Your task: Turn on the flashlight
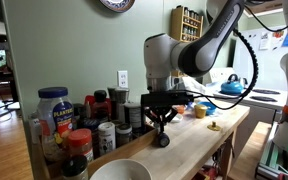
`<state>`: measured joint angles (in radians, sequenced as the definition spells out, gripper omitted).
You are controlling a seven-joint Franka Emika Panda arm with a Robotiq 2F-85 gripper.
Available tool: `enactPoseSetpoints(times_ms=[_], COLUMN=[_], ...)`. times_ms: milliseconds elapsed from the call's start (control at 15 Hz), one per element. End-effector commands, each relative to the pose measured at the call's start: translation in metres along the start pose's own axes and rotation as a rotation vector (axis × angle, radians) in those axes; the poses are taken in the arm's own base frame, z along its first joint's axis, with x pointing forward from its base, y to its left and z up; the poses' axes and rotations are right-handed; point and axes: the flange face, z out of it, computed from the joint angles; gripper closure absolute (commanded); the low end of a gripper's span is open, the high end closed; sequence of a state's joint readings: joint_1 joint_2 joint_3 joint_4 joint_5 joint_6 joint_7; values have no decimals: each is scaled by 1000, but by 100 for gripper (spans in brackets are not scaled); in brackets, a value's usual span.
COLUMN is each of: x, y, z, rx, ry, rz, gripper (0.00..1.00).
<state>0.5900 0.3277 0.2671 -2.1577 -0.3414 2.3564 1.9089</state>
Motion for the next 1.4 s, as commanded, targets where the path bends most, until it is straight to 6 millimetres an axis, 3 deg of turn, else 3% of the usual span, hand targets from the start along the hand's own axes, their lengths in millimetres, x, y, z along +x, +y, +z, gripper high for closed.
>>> enactPoseSetpoints(times_ms=[0,1333], x=[-8,-15], y=[3,5], z=[16,29], rx=[-49,-83], ry=[-14,-2], rz=[-26,0], gripper=[100,100])
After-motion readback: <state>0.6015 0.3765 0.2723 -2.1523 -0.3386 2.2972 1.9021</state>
